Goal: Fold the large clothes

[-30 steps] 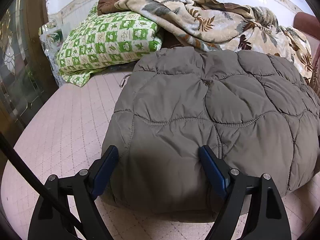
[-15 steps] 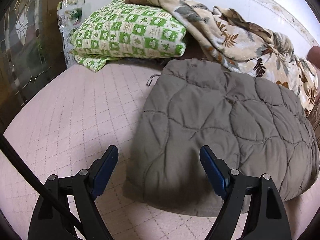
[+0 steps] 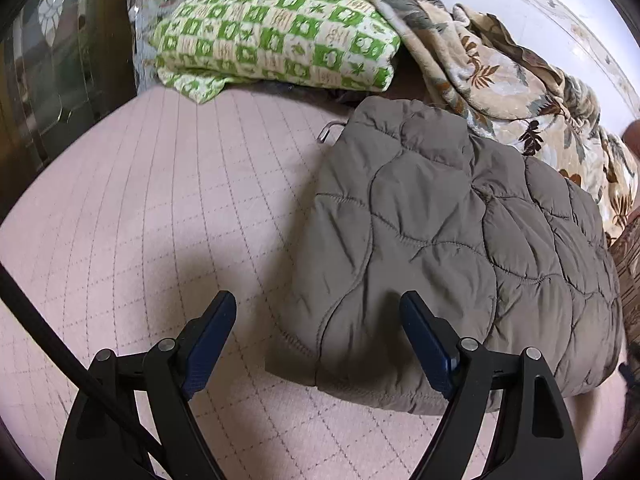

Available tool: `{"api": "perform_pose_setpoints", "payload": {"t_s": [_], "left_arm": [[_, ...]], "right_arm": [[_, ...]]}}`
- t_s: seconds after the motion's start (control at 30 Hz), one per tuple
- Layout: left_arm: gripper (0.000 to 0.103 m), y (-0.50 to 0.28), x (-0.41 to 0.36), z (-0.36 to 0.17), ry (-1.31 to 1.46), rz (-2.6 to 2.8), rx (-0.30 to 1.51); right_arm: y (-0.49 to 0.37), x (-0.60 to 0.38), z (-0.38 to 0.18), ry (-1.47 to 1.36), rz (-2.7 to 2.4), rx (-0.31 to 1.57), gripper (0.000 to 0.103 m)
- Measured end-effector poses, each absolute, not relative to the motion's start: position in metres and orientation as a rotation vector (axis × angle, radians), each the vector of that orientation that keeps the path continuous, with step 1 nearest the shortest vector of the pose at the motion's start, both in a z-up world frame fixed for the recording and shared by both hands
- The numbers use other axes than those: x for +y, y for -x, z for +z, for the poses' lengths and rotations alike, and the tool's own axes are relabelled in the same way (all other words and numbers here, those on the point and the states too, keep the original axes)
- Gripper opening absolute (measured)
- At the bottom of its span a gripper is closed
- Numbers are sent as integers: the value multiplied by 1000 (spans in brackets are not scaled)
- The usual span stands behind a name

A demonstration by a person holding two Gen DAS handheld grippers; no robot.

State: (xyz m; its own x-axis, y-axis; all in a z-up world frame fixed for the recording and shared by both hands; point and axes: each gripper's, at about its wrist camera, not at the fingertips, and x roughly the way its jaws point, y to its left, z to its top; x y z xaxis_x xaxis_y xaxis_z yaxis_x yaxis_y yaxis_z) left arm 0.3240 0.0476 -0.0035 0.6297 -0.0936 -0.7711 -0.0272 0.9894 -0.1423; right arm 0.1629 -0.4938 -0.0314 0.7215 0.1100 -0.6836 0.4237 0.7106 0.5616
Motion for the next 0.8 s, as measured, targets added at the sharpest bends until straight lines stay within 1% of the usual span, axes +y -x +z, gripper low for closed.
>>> {"api": "perform_pose_setpoints", "payload": {"t_s": [0.33,0.43,0.6,0.73,0.8], "left_arm": [[83,-326,75,-20,368,-59,1005],[83,-323,84,-29,457,-75,1043],[83,-322,92,-48,583,-93,1113],[83,-316,96,-45,626,-66,1071],[83,-318,93,-49,642,-94,1081]], "right_arm": [[-153,-517,-65,-1023,-181,760,71],[-153,-519,-70,-1065,-180,746,75],[-150,-522,-79,-1148,-182,714,78],[-149,-523,-86,-1185,-195,716,78],[-150,-521,-89,-1205,-185,713,79]]}}
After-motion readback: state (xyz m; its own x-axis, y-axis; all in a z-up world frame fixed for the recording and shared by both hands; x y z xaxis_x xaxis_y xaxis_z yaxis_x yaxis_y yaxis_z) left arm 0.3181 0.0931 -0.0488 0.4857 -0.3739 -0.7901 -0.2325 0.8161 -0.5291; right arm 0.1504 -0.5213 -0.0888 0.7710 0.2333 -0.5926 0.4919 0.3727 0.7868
